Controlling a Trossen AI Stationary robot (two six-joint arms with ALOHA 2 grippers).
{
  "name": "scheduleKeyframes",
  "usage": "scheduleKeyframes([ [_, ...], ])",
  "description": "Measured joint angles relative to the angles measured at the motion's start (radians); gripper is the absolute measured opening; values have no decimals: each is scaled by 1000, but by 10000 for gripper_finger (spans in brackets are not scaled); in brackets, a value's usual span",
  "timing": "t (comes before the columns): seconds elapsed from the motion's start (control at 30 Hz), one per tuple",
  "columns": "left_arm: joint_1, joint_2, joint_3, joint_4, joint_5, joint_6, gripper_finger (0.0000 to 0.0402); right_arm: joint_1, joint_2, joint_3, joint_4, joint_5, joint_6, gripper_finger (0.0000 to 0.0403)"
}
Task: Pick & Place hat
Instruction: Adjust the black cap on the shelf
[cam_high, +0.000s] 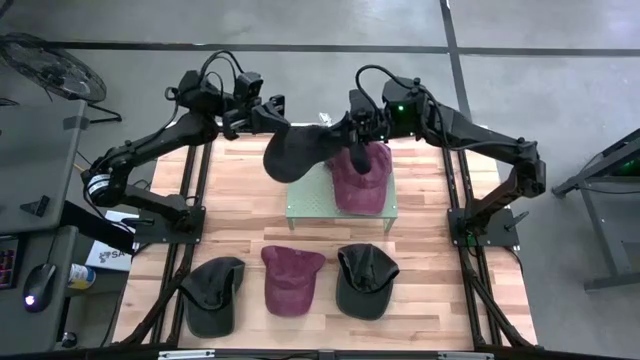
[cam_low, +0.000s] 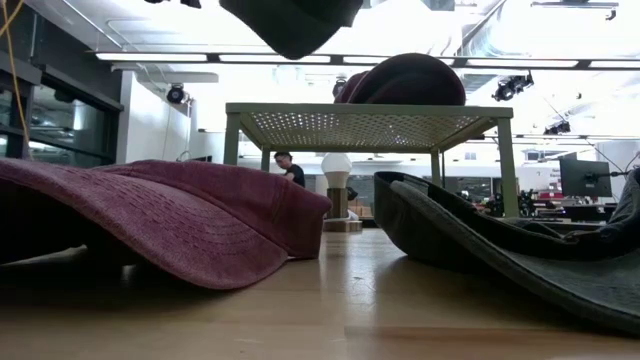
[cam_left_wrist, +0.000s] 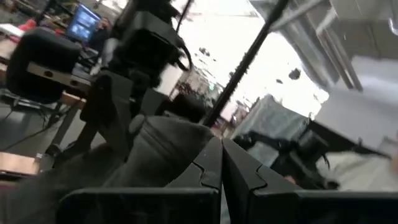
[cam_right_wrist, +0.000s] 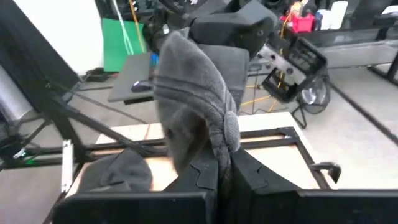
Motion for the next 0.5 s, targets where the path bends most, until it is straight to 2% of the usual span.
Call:
scheduleKeyframes([
  [0.3,74,-28,1,-7,99,84,8,-5,-65,0,-65,-24,8,2],
  [0.5,134,-38,1,-36,113,127,60,-3,-94,0,-93,-50,22,1],
])
